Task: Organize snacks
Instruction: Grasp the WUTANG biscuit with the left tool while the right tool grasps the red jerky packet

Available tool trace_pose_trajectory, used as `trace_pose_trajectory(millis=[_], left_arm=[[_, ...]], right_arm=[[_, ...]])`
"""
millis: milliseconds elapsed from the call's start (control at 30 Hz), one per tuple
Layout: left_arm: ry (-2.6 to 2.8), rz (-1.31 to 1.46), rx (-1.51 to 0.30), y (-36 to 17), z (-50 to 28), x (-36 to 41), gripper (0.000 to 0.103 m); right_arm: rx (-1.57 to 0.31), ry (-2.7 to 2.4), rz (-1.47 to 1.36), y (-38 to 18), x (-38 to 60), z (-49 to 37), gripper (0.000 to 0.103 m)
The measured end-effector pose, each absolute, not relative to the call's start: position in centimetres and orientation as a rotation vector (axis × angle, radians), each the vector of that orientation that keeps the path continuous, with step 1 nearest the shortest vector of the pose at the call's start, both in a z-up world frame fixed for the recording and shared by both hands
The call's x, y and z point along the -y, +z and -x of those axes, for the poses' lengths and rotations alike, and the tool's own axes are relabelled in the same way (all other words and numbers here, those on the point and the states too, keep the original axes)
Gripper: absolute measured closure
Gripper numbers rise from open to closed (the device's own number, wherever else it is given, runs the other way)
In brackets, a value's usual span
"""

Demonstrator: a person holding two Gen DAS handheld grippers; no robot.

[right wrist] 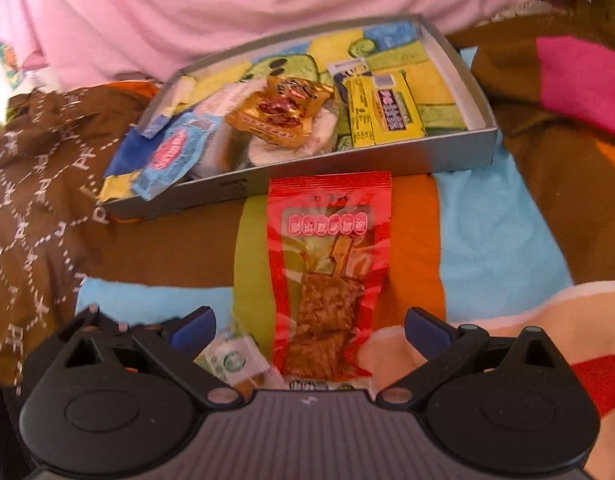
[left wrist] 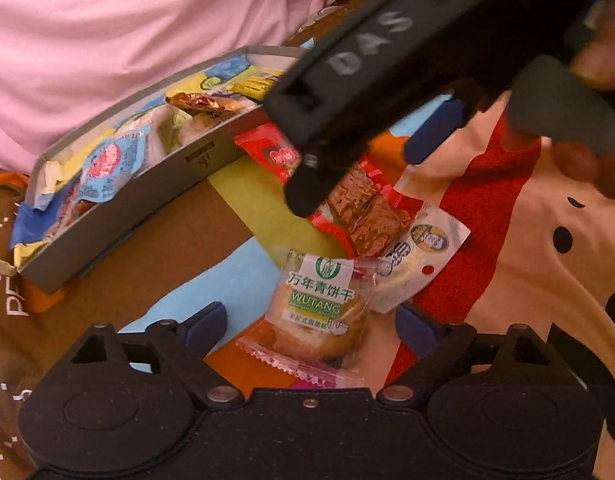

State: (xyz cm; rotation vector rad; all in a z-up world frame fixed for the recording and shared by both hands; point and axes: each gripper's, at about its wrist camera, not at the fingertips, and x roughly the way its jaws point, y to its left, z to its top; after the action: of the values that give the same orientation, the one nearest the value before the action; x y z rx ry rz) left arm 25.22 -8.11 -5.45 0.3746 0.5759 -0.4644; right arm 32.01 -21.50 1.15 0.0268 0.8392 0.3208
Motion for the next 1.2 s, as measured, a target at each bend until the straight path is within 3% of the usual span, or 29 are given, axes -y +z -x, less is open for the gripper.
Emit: trace_pose_trajectory(millis=[167, 267, 433, 633, 967, 1200], left_arm=[[-0.475, -0.332, -0.594, -5.3, -25.0, 7.5, 0.035], [-0.455, -0.269, -0.622, -5.1, -25.4, 6.9, 0.043], [-0.367, -0.117, -0.693, -4.7, -25.3, 4.7, 0.044], [-0.236, 0.064, -0.756, -4.5, -23.1, 1.8, 0.044], [-0.105, 0.226, -0.783, -4.8, -18.1, -2.7, 0.044], [-0.109, 0.219, -0.789, -4.9, -18.0, -2.6, 0.044]], right_arm=[[-0.871, 0.224, -0.012, 0.1, 20.4, -33.4, 0.007], [-0.866, 0.167, -0.011, -0.5, 20.4, -33.7, 0.017], [-0.848, 0.159, 0.015, -0.6, 20.7, -33.1, 0.029], [-0.857, 0.202, 0.029, -0.9, 20.8, -31.6, 0.033], [-0.884, 0.371, 0.146, -2.4, 18.6, -25.4, 0.033], [-0.821, 0.407, 0.257, -3.0, 17.0, -21.7, 0.024]])
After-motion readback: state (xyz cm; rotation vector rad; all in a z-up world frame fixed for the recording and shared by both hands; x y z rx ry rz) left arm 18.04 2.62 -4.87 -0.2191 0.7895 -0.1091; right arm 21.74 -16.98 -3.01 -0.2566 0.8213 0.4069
